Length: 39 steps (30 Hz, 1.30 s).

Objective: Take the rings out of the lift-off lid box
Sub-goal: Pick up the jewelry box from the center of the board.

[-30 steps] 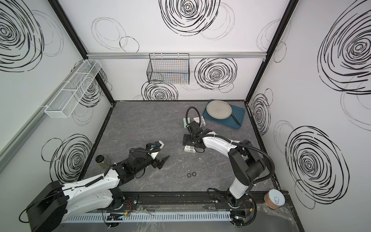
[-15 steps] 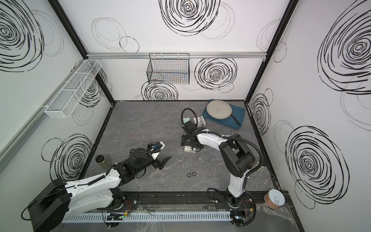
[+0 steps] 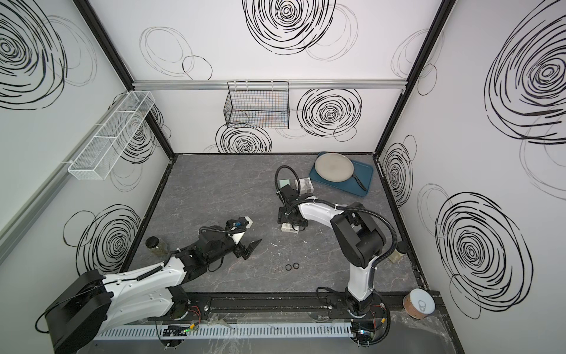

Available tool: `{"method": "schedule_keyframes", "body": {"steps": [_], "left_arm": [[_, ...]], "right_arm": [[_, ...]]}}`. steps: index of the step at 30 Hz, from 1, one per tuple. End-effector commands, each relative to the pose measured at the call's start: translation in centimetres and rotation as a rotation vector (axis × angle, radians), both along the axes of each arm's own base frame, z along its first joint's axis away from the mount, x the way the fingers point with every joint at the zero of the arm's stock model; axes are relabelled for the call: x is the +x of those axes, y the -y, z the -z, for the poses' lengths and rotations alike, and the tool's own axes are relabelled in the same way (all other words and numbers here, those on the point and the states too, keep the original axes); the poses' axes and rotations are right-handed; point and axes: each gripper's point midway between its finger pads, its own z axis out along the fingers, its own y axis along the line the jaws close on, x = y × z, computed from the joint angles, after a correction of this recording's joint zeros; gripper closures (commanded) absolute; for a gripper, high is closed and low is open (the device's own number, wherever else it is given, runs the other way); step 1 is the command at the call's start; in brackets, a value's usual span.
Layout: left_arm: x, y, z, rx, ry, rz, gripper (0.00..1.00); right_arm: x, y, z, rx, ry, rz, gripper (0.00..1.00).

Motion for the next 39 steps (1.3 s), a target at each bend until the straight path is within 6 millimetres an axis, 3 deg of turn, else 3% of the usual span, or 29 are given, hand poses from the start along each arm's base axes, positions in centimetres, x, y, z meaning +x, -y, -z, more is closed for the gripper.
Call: {"method": "schedule_keyframes", "body": {"steps": [1,7,15,21,29,39], "left_arm": [[0.5,0.6,-1.3,-0.023,0.041,0.012,0.0],[0.5,0.6,-1.6,-0.023,0.044,0.013,0.0],[0.8,0.7,-2.3,-0.019,0.072,0.019,0.0],[1.7,1.6,-3.2,-0.017,0.09,0.033,0.0],[1.6,3.2,-4.6,-0.021,0.176,0.129,0.0],[0.4,5.7,-5.7,-0.047,0.245,0.294,0.0]], "right_arm": [[-0.4,-0.3,0.3,-0.001,-0.019,-0.014,0.19],[-0.5,-0.4,0.2,0.008,-0.019,-0.039,0.22],[-0.3,-1.1,-2.7,0.096,0.009,-0.125,0.22],[-0.7,-1.5,-5.8,0.307,0.02,-0.192,0.22],[-2.3,-2.1,-10.3,0.768,0.026,-0.311,0.23],[-5.0,-2.2,-13.9,1.044,0.022,-0.463,0.22]]}}
